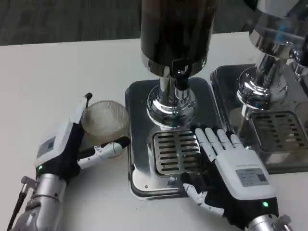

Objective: Grasp the cup under the faucet to collect the drink, then remove the cup.

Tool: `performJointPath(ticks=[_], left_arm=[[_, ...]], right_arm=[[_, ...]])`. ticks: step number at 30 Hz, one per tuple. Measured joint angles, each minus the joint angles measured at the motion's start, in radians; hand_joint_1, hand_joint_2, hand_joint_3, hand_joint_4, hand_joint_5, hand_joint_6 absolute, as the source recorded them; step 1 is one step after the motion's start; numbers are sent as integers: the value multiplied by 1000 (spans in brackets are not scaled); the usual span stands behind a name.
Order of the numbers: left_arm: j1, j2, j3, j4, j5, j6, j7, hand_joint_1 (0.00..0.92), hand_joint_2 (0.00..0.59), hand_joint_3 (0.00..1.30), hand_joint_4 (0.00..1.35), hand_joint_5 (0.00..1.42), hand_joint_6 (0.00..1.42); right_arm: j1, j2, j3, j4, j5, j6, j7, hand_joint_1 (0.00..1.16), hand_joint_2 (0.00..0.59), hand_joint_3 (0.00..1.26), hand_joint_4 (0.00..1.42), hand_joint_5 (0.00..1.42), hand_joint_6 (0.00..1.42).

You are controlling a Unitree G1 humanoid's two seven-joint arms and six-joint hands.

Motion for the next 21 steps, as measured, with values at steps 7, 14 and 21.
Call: performJointPath(ticks=[7, 14, 21], left_arm=[[3, -5, -16, 7, 11, -17, 87, 470, 75, 319, 527, 764, 907], [22, -6, -38, 7, 49, -29, 195, 521, 53, 498, 678, 882, 1037], [35, -4, -53, 7, 83, -26, 270, 521, 44, 536, 706, 904, 1060]], right_arm=[[6, -1, 0, -17, 0, 0, 13, 328, 412, 0, 0, 0, 0], [9, -2, 0, -19, 1, 0, 23, 320, 412, 0, 0, 0, 0], [9, -2, 0, -19, 3, 0, 30, 328, 410, 0, 0, 0, 0]])
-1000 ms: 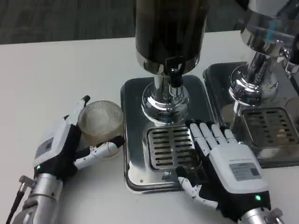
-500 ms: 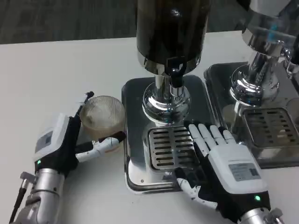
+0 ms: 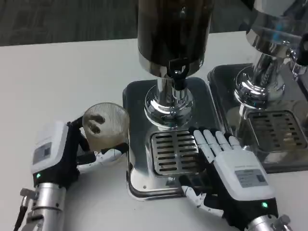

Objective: Grasp the cup under the faucet to collect the drink, then remove the cup.

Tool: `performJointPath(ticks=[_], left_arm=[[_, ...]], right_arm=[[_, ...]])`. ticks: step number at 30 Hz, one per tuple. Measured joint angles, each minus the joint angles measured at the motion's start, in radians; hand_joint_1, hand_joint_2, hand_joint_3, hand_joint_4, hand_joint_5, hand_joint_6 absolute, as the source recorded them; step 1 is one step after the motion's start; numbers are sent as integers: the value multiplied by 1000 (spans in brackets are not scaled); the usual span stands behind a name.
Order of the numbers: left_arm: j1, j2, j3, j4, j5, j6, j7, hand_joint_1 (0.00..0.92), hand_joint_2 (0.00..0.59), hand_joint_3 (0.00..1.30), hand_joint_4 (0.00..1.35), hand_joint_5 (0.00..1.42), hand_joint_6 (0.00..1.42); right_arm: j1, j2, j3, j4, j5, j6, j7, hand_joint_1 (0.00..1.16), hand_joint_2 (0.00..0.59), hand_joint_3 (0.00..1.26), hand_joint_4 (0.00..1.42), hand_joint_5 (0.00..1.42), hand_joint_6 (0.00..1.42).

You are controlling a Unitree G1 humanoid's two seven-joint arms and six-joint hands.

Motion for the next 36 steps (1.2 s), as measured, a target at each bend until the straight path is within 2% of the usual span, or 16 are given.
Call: performJointPath(ticks=[12, 23, 36], left_arm=[[8, 0, -20, -6, 34, 11, 72, 517, 43, 555, 716, 906, 1052], [28, 7, -6, -100, 40, -3, 132, 493, 46, 555, 699, 897, 1051], [49, 12, -3, -137, 42, -15, 138, 482, 52, 555, 699, 894, 1051]], right_arm=[[0, 0, 0, 0, 1, 0, 0, 335, 415, 0, 0, 0, 0], [-1, 0, 0, 0, 3, 0, 0, 338, 416, 0, 0, 0, 0], [-1, 1, 0, 1, 4, 0, 0, 338, 416, 0, 0, 0, 0]])
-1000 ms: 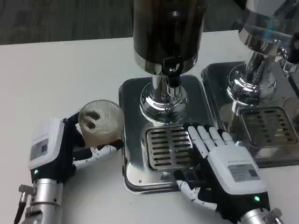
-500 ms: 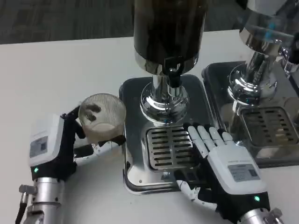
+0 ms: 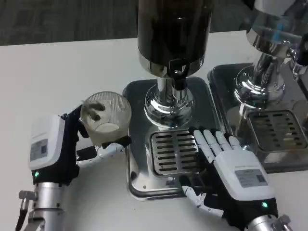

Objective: Grasp the cup under the faucet to collect the drink, then remove the cup.

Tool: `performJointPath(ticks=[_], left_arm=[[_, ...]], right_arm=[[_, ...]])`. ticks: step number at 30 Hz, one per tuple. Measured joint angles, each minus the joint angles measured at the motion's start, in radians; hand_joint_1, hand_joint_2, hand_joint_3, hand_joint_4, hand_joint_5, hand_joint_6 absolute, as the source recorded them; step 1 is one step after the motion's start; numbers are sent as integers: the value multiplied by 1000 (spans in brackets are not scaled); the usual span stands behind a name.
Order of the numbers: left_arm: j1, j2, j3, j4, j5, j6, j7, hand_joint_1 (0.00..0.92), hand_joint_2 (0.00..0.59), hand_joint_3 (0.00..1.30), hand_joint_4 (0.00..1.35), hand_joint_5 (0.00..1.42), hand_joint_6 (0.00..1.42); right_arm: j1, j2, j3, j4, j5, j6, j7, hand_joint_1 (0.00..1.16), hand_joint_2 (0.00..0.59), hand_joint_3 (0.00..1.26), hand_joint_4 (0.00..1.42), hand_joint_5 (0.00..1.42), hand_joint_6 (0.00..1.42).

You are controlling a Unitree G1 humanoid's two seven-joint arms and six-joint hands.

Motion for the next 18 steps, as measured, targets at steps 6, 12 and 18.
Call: performJointPath(ticks=[6, 12, 18], left_arm=[[3, 0, -12, -21, 9, -16, -1, 476, 52, 555, 699, 893, 1060], [1, -28, -44, -11, 36, -36, -42, 442, 47, 555, 697, 900, 1075], [-42, -63, -58, 43, 35, -48, -104, 429, 56, 555, 699, 904, 1074]], right_arm=[[8, 5, 0, -1, -9, 4, -21, 337, 417, 0, 0, 0, 0], [55, 36, -7, -25, -36, 54, -85, 336, 416, 0, 0, 0, 0], [85, 74, -10, -42, -83, 137, -133, 338, 411, 0, 0, 0, 0]])
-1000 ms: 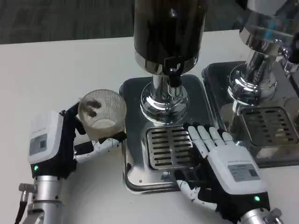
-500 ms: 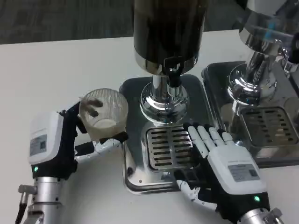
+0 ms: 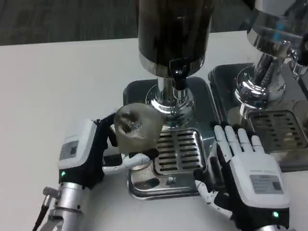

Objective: Grasp the cup under the faucet to collect the drink, then remove the cup.

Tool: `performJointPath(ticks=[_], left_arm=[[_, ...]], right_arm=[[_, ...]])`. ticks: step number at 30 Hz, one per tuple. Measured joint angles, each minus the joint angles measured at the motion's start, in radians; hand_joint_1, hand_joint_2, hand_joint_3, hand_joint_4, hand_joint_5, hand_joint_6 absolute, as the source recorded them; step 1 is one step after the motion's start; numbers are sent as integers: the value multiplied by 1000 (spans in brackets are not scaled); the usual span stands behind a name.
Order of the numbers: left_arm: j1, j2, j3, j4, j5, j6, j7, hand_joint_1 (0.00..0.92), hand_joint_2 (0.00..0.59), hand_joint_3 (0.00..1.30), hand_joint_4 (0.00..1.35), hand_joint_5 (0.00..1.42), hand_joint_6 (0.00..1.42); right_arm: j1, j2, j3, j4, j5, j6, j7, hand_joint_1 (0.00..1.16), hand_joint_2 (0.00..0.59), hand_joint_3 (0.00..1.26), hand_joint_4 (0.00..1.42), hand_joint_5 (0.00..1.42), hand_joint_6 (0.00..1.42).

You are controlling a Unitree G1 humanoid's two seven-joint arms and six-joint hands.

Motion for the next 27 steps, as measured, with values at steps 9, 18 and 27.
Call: performJointPath(ticks=[9, 18, 27], left_arm=[[-89, -65, -26, 75, 1, 0, -53, 430, 60, 566, 707, 920, 1089], [-142, -104, -76, 114, 9, 17, -77, 452, 69, 563, 714, 924, 1110], [-166, -122, -124, 140, 29, 64, -40, 339, 68, 425, 554, 847, 968]], right_arm=[[22, 13, -1, -7, 0, 35, -1, 339, 410, 0, 0, 0, 0], [36, 26, -1, -22, 0, 43, -2, 339, 410, 0, 0, 0, 0], [42, 46, -1, -22, 0, 56, -26, 339, 411, 0, 0, 0, 0]])
